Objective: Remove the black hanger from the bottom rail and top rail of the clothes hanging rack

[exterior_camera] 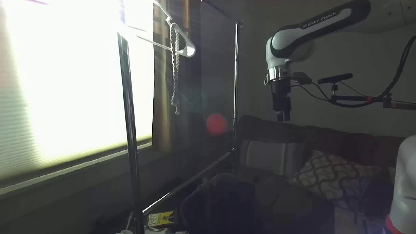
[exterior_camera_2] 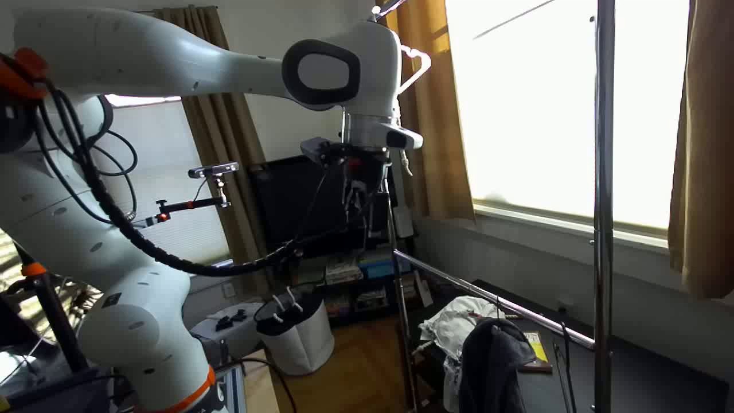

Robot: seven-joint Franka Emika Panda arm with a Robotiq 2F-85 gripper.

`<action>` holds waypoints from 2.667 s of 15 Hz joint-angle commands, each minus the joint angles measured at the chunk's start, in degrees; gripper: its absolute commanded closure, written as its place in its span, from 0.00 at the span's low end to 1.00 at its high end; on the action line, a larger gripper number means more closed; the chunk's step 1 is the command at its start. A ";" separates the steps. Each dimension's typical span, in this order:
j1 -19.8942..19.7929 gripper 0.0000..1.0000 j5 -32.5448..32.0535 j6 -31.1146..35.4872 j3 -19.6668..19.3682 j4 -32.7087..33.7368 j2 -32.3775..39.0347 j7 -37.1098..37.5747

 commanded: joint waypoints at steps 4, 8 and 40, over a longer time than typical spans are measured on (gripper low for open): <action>-0.92 0.00 0.25 -0.12 0.75 0.14 0.15 -0.29; -1.54 0.00 0.04 4.19 -0.98 2.24 6.00 -2.33; -29.20 0.00 6.46 42.85 10.22 29.02 55.51 -45.52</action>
